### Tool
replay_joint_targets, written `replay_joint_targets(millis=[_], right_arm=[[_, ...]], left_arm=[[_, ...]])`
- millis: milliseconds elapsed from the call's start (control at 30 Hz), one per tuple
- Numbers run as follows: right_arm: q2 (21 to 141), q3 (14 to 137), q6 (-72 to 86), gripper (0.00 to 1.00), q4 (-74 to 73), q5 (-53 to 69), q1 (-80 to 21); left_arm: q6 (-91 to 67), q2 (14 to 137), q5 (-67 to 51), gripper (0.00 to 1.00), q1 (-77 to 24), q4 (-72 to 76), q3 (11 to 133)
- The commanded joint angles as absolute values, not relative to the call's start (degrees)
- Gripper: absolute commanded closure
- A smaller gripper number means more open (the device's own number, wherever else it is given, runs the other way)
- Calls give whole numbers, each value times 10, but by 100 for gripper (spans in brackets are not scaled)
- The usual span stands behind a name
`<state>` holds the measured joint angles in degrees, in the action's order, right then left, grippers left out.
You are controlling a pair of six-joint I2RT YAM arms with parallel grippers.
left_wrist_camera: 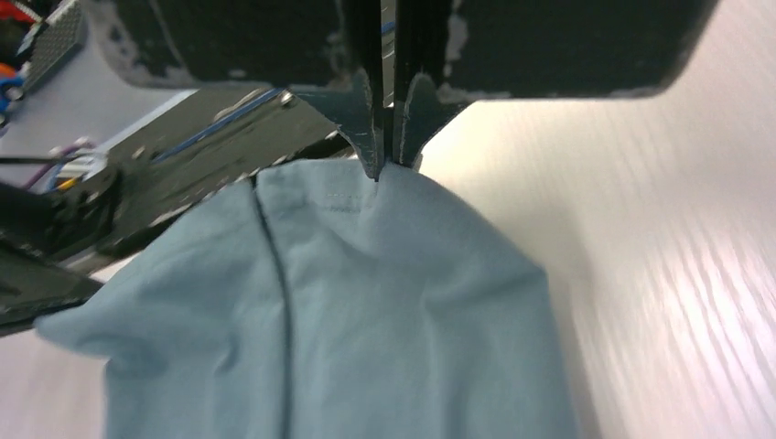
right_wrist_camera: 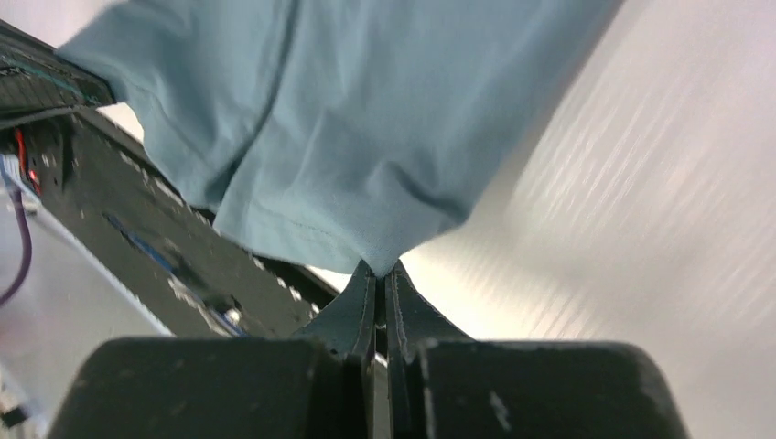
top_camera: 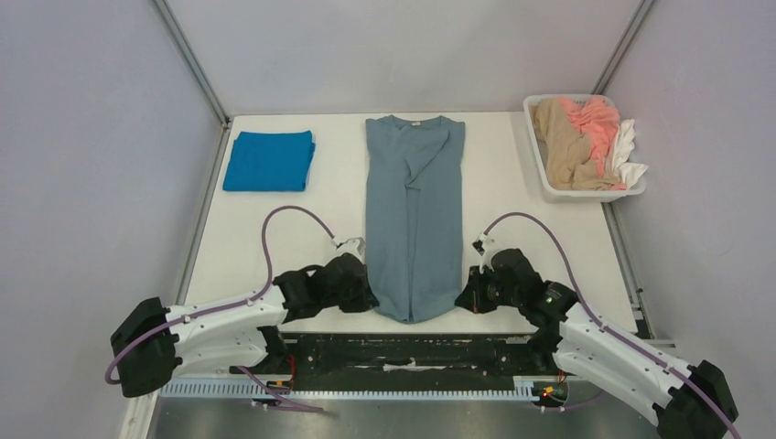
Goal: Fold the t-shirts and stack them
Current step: Fold the folded rectangular tshirt in 1/3 of the way
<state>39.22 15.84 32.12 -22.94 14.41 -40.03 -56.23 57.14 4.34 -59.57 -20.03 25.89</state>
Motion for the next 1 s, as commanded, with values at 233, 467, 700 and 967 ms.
replay_joint_targets(millis=[233,467,700,967], right_arm=[[534,341,249,100,-117,-96,-393],[645,405,225,100,-9,-80,-324],[719,447,210,100,53,-50,-264],[812,502,186,100,70,-48,-239]], left_arm=[[-455,710,79,98,-433,-175,445],[-396,818,109,98,-363,-169,571],[-353,941,84,98,-318,-144,675],[-325,1050,65,98,-281,-160,781]])
